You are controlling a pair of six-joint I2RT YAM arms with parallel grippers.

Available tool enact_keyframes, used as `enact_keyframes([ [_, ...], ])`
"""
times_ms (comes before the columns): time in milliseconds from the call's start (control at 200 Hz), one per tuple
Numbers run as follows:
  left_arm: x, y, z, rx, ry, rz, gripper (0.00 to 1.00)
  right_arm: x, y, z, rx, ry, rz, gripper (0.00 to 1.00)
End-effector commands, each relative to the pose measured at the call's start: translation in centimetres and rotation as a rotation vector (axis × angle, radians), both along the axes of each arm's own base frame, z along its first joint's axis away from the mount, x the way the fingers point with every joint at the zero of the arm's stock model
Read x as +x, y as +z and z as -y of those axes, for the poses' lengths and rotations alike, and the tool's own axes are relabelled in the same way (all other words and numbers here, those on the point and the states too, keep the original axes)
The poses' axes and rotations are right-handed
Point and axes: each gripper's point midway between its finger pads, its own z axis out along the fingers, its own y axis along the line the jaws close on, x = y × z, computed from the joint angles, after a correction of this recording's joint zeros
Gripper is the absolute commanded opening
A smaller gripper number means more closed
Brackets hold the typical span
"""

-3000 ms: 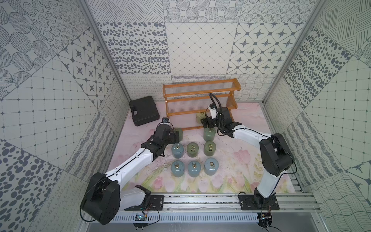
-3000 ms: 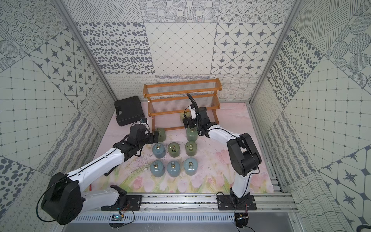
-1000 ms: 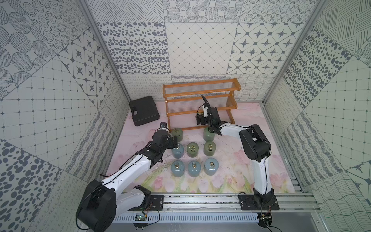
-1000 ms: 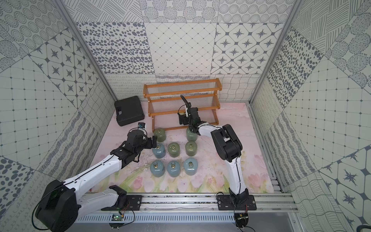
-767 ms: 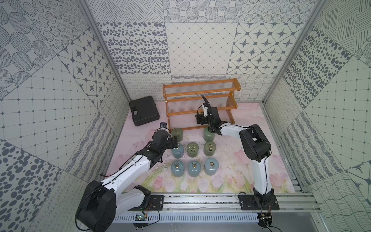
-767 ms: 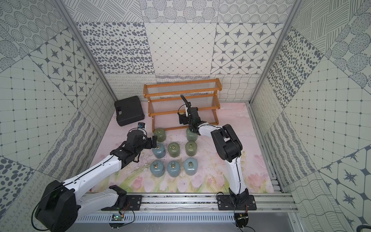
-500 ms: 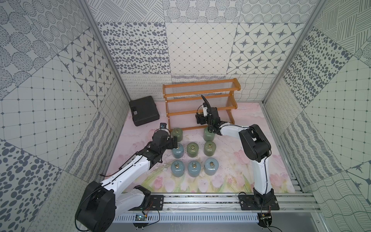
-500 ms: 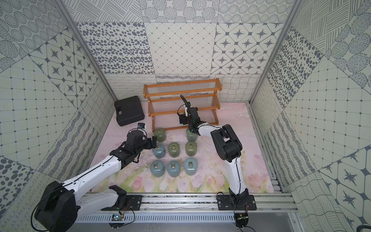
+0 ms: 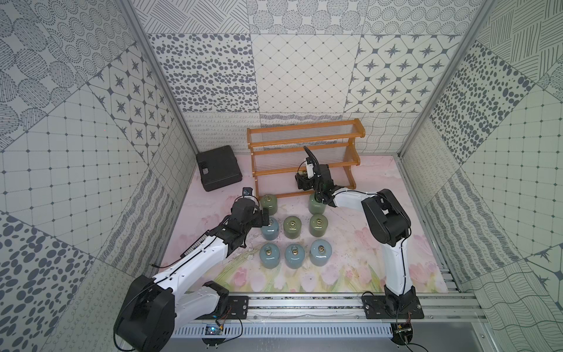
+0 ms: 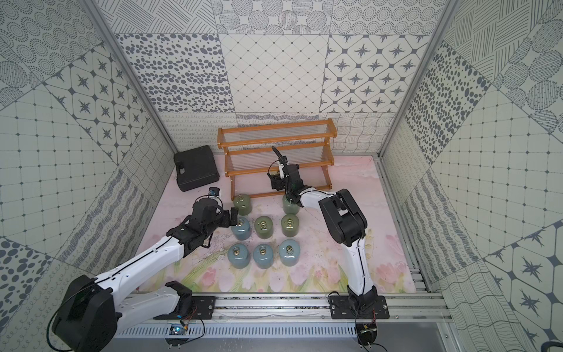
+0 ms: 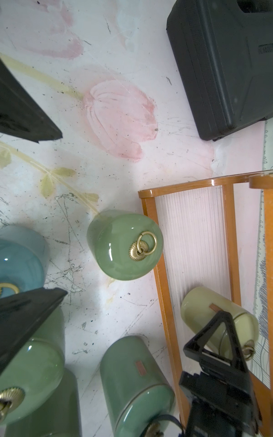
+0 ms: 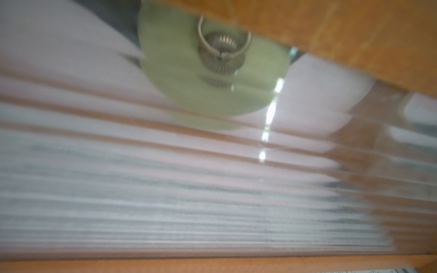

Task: Remove the tea canisters from the shelf
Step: Pick up the tea canister from the shelf.

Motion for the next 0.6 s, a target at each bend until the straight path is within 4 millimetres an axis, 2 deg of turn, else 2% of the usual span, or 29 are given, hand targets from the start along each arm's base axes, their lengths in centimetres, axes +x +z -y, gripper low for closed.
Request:
enact_keyframes([
  [0,0.0,0.2,0.2,-0.019,-0.002,0.002,1.00,-0.8,2.3,-1.3,0.034,0.054,0.046,0.77],
  [595,0.0,0.2,0.3,-0.030,-0.003,-0.005,1.00,-2.6,4.4,-1.8,0.038,0.123,0.059,0.76],
])
